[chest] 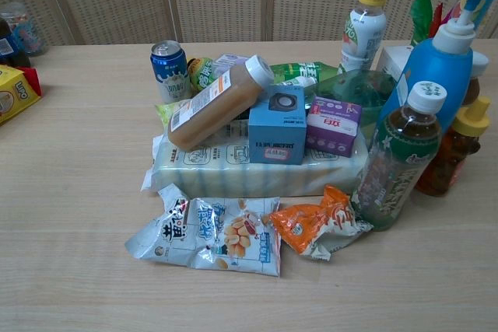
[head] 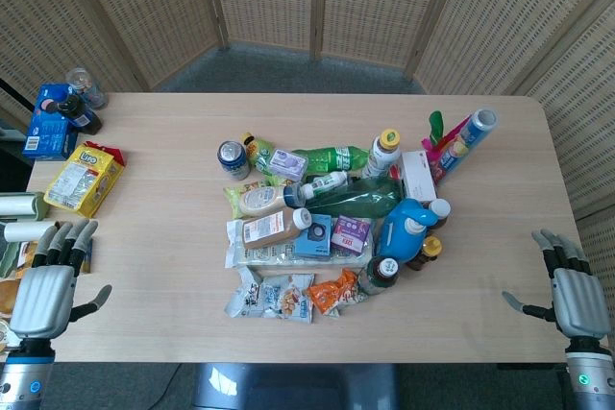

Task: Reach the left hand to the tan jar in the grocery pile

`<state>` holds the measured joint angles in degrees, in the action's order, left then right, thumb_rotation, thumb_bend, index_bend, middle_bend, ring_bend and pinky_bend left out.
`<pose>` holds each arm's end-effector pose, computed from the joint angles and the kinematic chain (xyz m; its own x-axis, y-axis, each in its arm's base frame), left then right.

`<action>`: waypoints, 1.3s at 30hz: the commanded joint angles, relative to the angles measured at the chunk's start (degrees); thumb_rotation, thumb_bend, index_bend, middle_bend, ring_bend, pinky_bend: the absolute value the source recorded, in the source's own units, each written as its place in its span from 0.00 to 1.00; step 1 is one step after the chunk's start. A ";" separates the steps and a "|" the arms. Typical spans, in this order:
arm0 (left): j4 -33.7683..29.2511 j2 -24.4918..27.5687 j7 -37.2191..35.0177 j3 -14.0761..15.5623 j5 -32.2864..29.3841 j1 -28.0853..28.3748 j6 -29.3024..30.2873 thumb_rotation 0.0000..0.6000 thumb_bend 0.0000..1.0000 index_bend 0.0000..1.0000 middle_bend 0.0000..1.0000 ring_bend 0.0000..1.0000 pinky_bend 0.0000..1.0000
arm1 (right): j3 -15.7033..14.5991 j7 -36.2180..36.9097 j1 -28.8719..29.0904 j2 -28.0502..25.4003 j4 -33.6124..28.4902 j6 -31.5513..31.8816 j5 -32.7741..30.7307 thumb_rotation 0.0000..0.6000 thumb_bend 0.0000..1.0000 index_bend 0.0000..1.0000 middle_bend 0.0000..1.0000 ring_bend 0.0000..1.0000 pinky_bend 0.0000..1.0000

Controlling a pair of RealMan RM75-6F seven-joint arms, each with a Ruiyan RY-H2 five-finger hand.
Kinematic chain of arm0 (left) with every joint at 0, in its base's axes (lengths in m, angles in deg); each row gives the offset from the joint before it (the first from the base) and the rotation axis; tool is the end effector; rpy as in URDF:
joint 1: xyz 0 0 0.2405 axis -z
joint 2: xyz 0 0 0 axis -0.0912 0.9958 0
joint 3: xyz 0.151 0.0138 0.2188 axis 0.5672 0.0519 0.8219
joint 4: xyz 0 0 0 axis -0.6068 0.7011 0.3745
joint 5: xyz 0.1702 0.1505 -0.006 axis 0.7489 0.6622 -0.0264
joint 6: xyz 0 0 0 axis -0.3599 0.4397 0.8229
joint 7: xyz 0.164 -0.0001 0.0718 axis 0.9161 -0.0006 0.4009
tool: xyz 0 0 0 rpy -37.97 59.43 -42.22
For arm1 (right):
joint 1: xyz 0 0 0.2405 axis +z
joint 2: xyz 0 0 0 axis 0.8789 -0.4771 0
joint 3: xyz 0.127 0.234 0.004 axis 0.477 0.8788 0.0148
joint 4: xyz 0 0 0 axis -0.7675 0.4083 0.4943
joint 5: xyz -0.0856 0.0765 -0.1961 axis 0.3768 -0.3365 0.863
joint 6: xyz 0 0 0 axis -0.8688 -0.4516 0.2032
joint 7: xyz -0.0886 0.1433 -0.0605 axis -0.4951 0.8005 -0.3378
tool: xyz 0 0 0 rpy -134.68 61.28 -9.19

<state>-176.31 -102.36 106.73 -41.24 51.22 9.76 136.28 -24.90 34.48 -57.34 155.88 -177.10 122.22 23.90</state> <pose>-0.2483 0.1989 0.1110 0.3892 0.0237 0.9208 0.9210 0.0052 -0.3894 -0.3461 -0.2193 0.1313 0.3071 -0.0538 0.9502 -0.9410 0.1318 0.3116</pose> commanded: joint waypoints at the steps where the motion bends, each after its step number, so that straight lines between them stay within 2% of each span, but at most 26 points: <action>1: 0.05 -0.17 -0.20 -0.13 0.25 -0.14 0.09 1.00 0.28 0.02 0.00 0.00 0.00 | 0.09 -0.17 0.12 0.07 -0.12 -0.14 -0.03 0.82 0.03 0.00 0.00 0.00 0.00; 6: -0.08 0.07 0.54 -0.34 0.28 0.25 -0.84 1.00 0.28 0.02 0.00 0.00 0.00 | 0.01 -0.16 0.14 0.25 -0.39 0.09 0.59 0.82 0.04 0.00 0.00 0.00 0.00; 11: -0.14 0.37 1.92 -2.12 -1.51 2.25 -3.49 1.00 0.28 0.00 0.00 0.00 0.00 | -0.21 -0.45 -0.42 0.21 -0.81 0.85 0.76 0.82 0.04 0.00 0.00 0.00 0.00; 15: 0.30 -0.25 0.58 -4.60 -5.59 6.02 -9.35 1.00 0.27 0.00 0.00 0.00 0.00 | -0.44 -1.19 -1.14 -0.40 -1.79 1.79 0.80 0.82 0.04 0.00 0.00 0.00 0.00; 18: 1.11 -1.43 -2.41 -6.87 -9.86 10.09 -15.99 1.00 0.27 0.00 0.00 0.00 0.00 | -0.49 -1.85 -1.90 -1.19 -2.82 2.82 0.61 0.83 0.03 0.00 0.00 0.00 0.00; 25: 6.60 -6.96 -6.13 -11.83 -20.78 21.17 -31.55 1.00 0.27 0.00 0.00 0.00 0.00 | -1.06 -3.14 -3.86 -2.79 -4.93 4.81 0.09 0.82 0.04 0.00 0.00 0.00 0.00; 29: 10.76 -11.91 -6.30 -14.01 -25.44 26.27 -35.58 1.00 0.27 0.00 0.00 0.00 0.00 | -1.46 -2.89 -4.95 -3.52 -5.64 6.13 0.66 0.82 0.03 0.00 0.00 0.00 0.00; 34: 15.93 -17.89 -9.86 -16.32 -30.34 31.31 -40.08 1.00 0.27 0.00 0.00 0.00 0.00 | -1.75 -4.57 -5.76 -5.01 -7.25 8.26 2.75 0.82 0.03 0.00 0.00 0.00 0.00; 39: 18.97 -21.01 -13.94 -17.45 -33.17 34.92 -44.85 1.00 0.27 0.00 0.00 0.00 0.00 | -1.14 -4.63 -5.78 -5.58 -7.58 8.30 2.20 0.82 0.04 0.00 0.00 0.00 0.00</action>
<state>-158.55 -122.05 94.25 -57.96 19.14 43.27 92.85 -26.14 29.82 -63.13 150.39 -184.66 130.64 26.24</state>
